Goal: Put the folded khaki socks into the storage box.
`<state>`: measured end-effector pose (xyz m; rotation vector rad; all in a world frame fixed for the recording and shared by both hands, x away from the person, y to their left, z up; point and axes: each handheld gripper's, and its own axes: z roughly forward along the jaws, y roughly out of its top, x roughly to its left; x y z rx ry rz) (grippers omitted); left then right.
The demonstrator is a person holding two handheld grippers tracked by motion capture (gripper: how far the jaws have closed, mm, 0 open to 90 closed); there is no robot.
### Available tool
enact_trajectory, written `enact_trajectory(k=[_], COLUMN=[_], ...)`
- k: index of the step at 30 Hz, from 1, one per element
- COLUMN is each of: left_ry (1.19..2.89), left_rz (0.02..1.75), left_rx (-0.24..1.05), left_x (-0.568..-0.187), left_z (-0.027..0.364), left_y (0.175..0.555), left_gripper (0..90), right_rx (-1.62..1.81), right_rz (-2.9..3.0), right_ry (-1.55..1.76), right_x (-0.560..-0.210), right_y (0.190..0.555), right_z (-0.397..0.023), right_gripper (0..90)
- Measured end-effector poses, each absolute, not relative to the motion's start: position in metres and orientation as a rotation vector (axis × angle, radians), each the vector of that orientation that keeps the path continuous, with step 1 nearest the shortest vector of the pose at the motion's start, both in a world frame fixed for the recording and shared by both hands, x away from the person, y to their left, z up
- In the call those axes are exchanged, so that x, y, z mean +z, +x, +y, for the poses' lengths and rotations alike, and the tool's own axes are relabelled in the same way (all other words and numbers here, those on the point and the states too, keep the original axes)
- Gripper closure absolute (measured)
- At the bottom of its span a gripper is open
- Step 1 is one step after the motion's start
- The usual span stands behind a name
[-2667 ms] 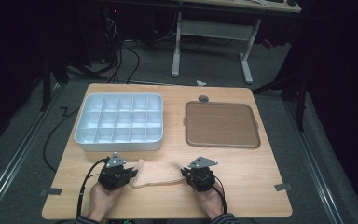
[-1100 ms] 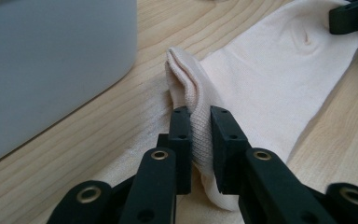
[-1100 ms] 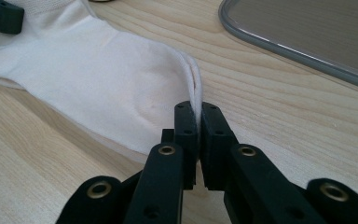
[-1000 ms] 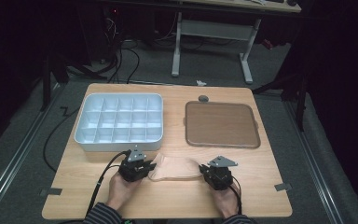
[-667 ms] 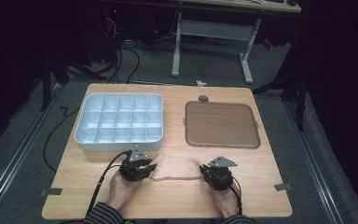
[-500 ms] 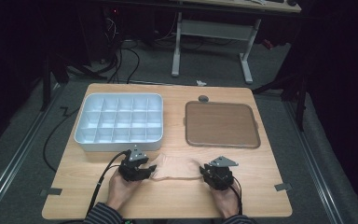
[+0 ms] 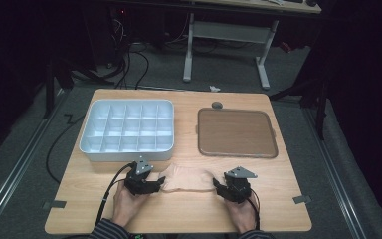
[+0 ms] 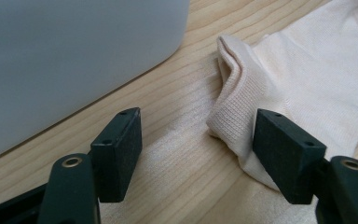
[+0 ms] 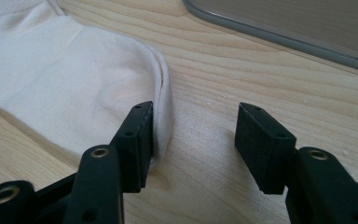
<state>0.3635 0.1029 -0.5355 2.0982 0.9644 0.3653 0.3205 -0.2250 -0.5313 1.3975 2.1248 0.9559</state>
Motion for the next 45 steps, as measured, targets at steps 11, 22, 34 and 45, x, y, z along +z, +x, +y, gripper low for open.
enact_trajectory(k=[11, 22, 34, 45], left_ry=[2.102, 2.068, 2.070, 2.097], left_rz=[0.969, 0.993, 0.986, 0.974], left_rx=[0.361, 0.288, 0.232, 0.261], left_x=[-0.535, -0.530, -0.525, -0.527], left_z=[0.105, 0.110, 0.109, 0.102], left_y=[0.363, 0.364, 0.365, 0.364], left_gripper=[34.3, 35.3, 40.9, 45.0], right_rx=[0.958, 1.108, 1.118, 1.101], right_rz=[2.092, 2.174, 2.291, 2.316], right_ry=[1.388, 1.285, 1.227, 1.222], right_x=[-0.516, -0.503, -0.513, -0.521], right_y=[0.312, 0.303, 0.312, 0.317], right_z=[-0.221, -0.195, -0.155, -0.141], right_gripper=[50.9, 72.8, 81.8, 83.7])
